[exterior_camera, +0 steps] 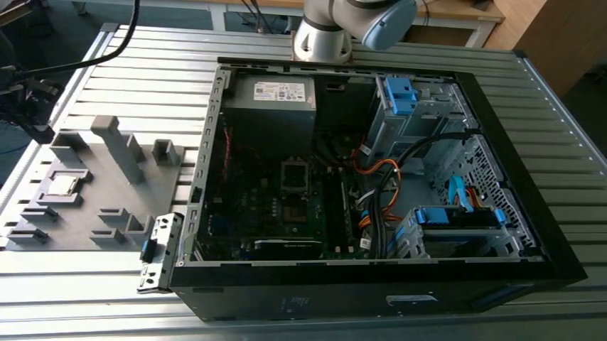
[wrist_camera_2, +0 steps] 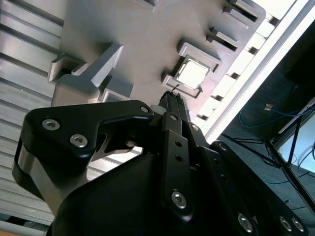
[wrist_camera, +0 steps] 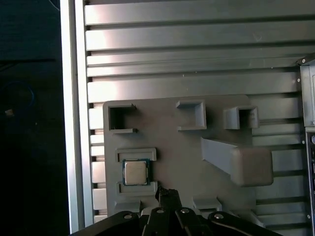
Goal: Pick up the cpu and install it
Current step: 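Pick up the cpu and move it towards the insertion slot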
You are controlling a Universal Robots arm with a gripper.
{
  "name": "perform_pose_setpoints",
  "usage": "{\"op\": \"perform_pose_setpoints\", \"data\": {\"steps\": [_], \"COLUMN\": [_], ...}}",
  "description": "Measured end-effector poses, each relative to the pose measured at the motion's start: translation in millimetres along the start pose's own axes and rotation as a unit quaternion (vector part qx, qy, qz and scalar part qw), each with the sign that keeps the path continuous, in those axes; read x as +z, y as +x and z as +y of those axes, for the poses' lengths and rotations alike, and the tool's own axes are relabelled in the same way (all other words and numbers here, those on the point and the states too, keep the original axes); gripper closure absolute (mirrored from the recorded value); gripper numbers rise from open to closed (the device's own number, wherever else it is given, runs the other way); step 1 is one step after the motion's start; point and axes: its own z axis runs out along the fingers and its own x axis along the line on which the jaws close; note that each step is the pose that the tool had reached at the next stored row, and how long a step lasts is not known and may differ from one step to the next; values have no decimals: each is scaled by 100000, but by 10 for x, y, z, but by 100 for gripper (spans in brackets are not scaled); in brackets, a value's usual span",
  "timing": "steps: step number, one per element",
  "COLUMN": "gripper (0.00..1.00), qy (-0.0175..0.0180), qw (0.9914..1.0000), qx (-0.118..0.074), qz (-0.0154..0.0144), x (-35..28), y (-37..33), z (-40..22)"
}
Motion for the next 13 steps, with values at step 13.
{"op": "perform_pose_setpoints", "data": {"steps": [13], "gripper": [89], "qy": [3], "qw": [100000], "qx": [1], "qz": [0], "x": [141], "y": [146], "z": [-16]}}
